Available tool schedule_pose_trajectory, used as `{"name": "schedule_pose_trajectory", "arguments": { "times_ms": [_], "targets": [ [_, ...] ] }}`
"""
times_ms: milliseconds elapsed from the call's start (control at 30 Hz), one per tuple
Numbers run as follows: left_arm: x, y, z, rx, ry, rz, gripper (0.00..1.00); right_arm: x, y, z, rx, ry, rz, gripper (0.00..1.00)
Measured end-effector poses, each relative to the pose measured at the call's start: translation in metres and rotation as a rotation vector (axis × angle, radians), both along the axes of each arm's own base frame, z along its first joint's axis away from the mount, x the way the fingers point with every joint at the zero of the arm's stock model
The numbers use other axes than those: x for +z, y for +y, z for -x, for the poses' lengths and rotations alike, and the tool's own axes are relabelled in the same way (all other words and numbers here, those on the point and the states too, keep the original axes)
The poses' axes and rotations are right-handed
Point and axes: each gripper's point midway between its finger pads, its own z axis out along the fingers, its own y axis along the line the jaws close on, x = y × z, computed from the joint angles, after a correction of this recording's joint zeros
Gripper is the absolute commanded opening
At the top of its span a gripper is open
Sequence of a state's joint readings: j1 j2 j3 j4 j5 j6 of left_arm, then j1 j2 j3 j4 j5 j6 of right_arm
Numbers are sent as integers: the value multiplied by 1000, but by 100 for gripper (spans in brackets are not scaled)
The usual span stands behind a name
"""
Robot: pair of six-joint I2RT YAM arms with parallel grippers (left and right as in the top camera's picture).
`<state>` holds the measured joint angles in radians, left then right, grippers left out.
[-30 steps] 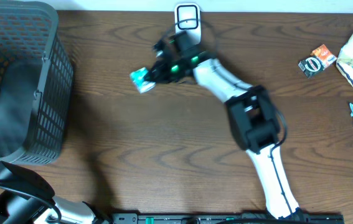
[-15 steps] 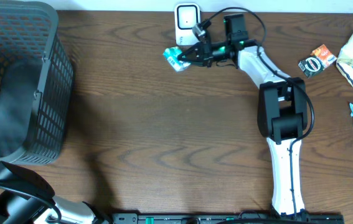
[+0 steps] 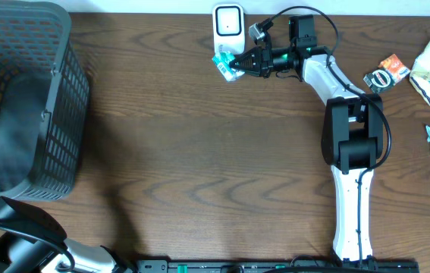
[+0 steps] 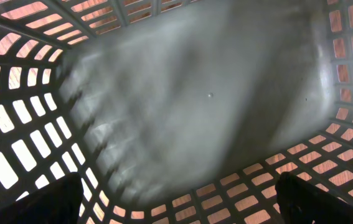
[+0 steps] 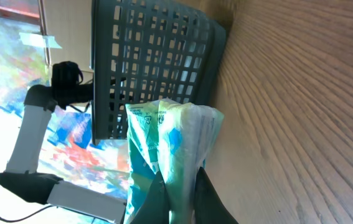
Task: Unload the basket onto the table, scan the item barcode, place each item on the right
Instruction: 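Hold the tissue pack up in front of the scanner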
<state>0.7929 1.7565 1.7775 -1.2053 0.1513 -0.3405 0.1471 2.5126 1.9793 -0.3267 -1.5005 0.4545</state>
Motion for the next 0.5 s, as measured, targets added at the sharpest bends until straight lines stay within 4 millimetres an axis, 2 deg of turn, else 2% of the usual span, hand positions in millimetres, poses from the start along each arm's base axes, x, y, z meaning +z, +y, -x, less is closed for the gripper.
{"name": "schedule_pose_trajectory", "arguments": {
  "times_ms": [500],
  "targets": [
    [0, 0, 0, 0, 0, 0, 98, -5, 0, -4, -23, -12, 27, 1]
  ]
}}
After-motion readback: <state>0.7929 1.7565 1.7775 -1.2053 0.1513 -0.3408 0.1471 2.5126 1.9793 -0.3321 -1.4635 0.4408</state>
